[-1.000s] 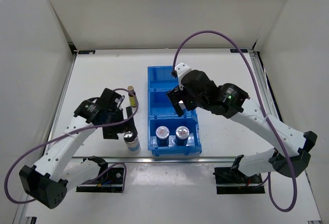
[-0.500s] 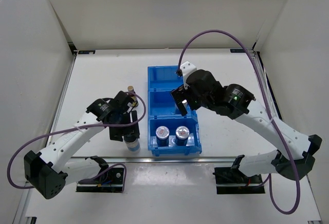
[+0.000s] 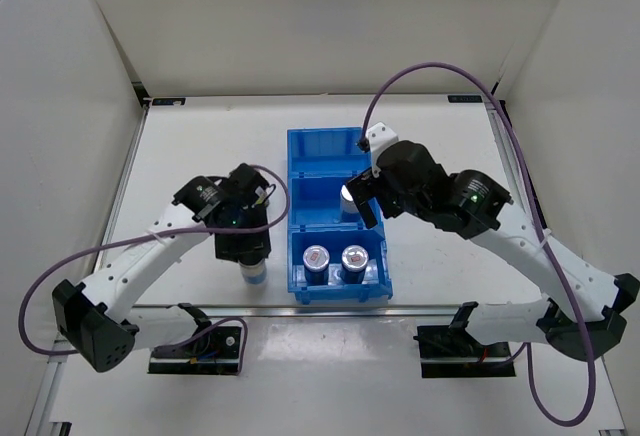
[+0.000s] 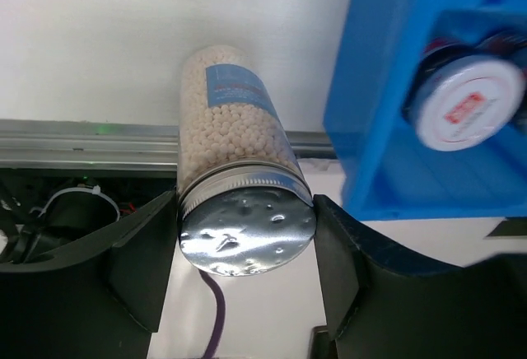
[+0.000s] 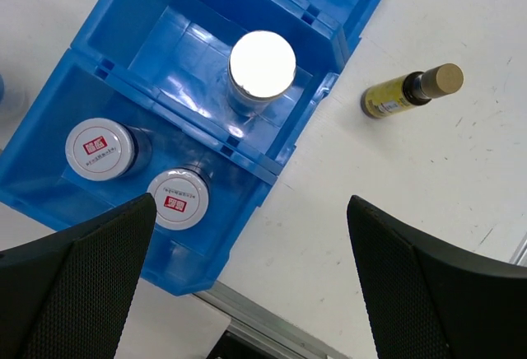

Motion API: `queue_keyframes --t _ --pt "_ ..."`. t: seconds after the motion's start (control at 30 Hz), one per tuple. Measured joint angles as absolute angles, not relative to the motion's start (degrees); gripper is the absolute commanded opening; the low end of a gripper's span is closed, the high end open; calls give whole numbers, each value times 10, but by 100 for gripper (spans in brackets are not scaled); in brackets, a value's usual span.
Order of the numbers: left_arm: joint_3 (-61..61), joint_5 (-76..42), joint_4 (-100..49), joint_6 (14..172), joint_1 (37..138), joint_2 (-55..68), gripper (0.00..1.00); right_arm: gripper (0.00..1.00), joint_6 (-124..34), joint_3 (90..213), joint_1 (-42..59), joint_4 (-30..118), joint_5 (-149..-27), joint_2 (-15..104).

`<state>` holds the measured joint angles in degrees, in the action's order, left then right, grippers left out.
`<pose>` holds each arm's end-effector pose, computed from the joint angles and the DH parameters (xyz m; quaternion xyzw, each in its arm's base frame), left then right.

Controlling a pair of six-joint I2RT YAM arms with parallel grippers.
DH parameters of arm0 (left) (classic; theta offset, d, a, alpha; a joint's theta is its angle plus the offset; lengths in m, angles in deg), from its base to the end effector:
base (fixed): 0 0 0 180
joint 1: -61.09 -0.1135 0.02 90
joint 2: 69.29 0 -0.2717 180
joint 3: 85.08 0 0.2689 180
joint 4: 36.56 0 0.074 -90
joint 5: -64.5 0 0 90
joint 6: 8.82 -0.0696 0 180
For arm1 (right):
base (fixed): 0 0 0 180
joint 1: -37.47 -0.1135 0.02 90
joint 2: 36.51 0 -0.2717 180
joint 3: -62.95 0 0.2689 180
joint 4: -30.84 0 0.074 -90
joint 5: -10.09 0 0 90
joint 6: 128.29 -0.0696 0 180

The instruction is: Organize the condiment bottles

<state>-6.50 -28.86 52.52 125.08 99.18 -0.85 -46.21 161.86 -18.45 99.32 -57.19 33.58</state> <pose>0.1697 -0.1278 0.2727 -0.0532 0.9935 -0.0412 0.0918 0.1733 0.2081 0.4104 -0.2844 0.8447 0.0692 0.4482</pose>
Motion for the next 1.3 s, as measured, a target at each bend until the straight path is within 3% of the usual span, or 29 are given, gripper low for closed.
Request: queue_keyframes --t 0.1,0.5,0.77,1.3 --pt "16 -310 544 1243 992 12 11 100 -464 1612 -184 995 -568 327" --pt "384 -350 541 1171 993 165 11 100 -490 1611 -177 1025 -527 313" --pt "388 -331 537 1140 997 280 11 100 -521 1626 -176 1084 -498 272" --pt "340 -297 464 1129 1015 362 11 100 -571 1637 -174 1163 -465 223"
